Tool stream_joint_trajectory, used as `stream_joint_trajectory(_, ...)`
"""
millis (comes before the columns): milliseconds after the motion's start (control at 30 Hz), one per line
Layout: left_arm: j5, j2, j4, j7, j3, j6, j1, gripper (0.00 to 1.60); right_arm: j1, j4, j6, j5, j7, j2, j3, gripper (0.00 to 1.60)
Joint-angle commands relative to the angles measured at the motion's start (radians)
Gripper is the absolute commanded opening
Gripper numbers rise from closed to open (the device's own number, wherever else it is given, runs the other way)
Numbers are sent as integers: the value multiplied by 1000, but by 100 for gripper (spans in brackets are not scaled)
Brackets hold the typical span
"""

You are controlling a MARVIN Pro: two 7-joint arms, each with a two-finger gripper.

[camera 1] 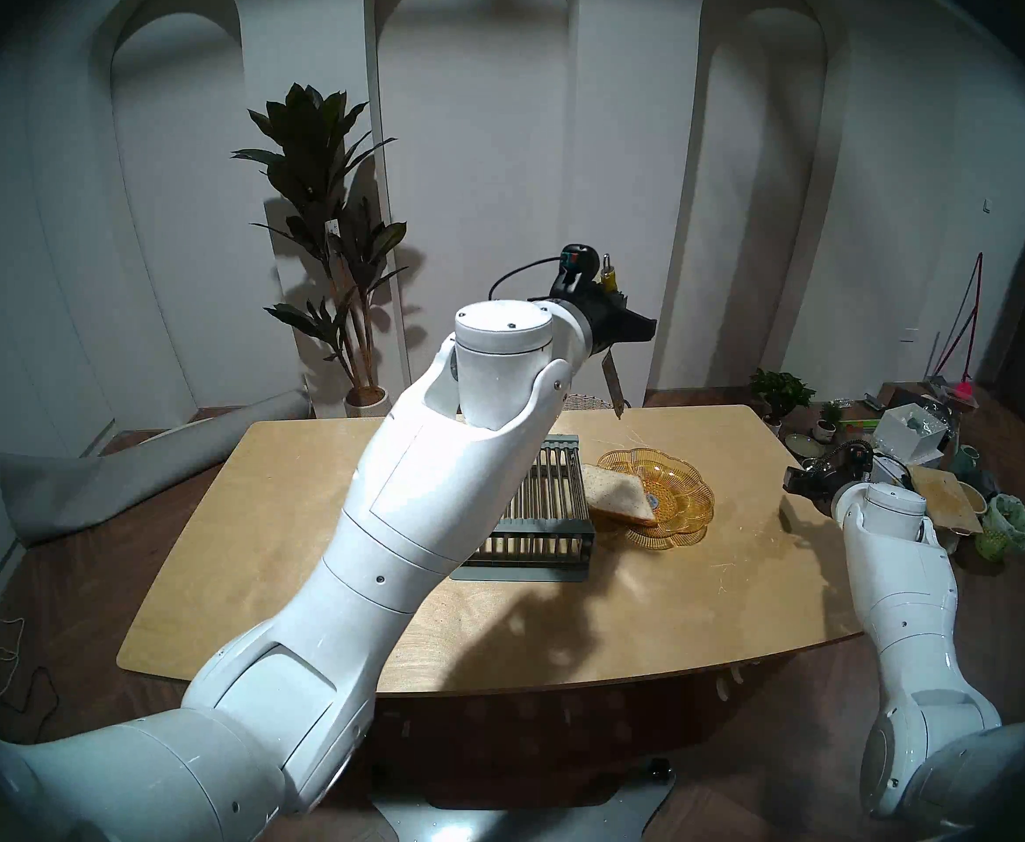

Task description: Spread jam over the slice of bread with the knife

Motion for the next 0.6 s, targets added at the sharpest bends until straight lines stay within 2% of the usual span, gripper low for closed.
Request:
stream_joint_trajectory(0, -34, -57, -2, 31, -45, -89, 57, 0, 54, -41, 109, 64, 43, -22, 19, 160)
stream_joint_trajectory(100, -50, -66, -4, 47, -59, -127, 90, 0, 48, -82, 184, 94, 64, -32, 28, 160)
stream_joint_trajectory(233, -73, -79, -3, 51, -77, -167, 122, 0, 44, -94, 218, 101, 66, -37, 31, 160)
stream_joint_trajectory(333, -97, -88, 5, 41, -82, -215, 156, 0, 51, -81, 301, 123, 85, -44, 32, 160)
stream_joint_trajectory(433, -86, -84, 12, 49, -71, -229, 161, 0, 46, -70, 311, 133, 120, -40, 24, 160)
stream_joint_trajectory(500, -87, -82, 28, 49, -68, -249, 169, 0, 21, -79, 304, 150, 179, -38, 15, 160)
stream_joint_trajectory(567, -89, -86, 39, 48, -71, -276, 179, 0, 4, -98, 296, 147, 187, -42, 11, 160)
